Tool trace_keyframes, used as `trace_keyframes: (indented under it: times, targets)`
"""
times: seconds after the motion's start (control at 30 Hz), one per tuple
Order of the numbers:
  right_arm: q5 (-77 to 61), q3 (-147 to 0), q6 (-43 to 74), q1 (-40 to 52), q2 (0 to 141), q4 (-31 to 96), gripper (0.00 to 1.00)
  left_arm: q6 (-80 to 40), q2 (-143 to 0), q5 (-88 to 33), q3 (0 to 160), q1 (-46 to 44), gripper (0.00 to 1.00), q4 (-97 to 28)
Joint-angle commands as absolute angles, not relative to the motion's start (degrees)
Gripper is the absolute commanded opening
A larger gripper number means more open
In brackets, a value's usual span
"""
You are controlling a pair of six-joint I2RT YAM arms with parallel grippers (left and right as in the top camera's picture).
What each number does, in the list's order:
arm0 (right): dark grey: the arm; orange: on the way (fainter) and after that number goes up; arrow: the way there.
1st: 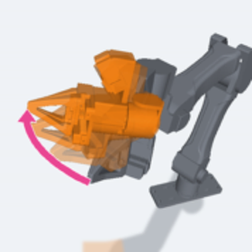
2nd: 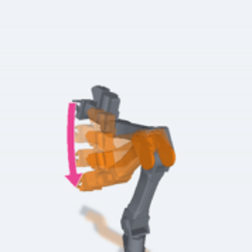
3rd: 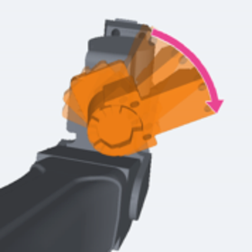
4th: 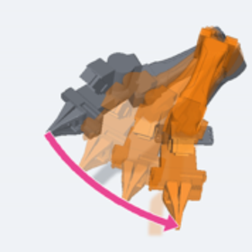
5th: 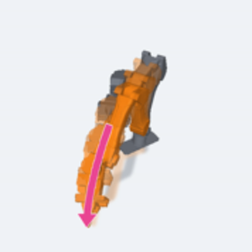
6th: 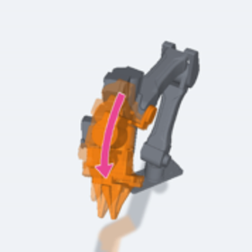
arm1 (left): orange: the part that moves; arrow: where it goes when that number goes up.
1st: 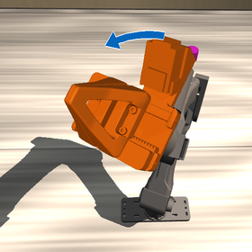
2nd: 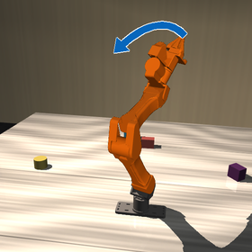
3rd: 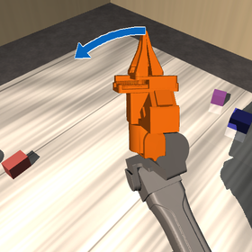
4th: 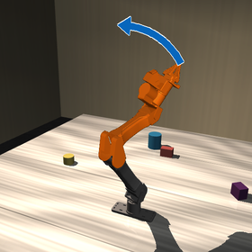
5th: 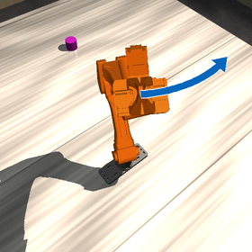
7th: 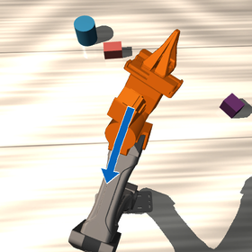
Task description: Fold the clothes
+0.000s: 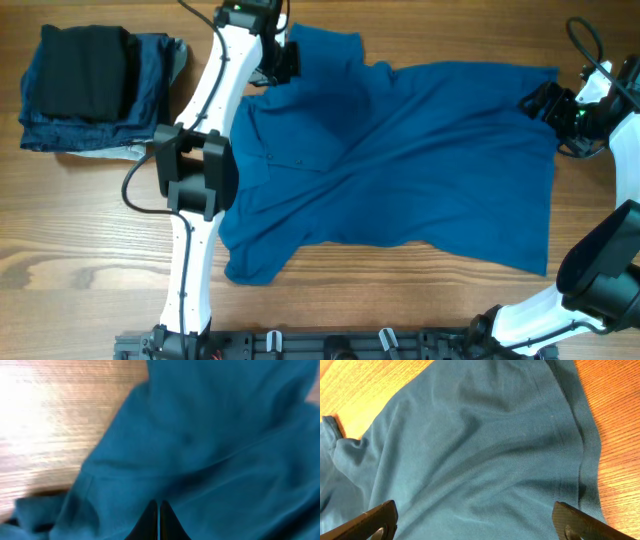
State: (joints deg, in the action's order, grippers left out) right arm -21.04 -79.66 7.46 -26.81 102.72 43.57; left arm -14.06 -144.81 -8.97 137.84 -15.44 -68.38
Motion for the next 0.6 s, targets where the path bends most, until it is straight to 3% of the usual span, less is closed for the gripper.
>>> trace_keyframes:
  times: [0.0, 0.33, 0.57]
  targets:
    - [-21.91, -80.18, 7.9, -26.81, 101.78, 43.42, 1.0, -13.8, -148.05, -8.69, 137.82, -16.47, 0.04, -67.7]
    - [-21.91, -80.18, 7.88, -26.81, 101.78, 43.29, 0.99, -14.0, -159.74, -5.02, 137.82, -16.88, 0.04, -53.36]
    - [-21.91, -80.18, 7.9, -26.81, 101.78, 43.29, 1.0, -13.72, -164.33, 0.56, 137.82, -14.41, 0.04, -30.24]
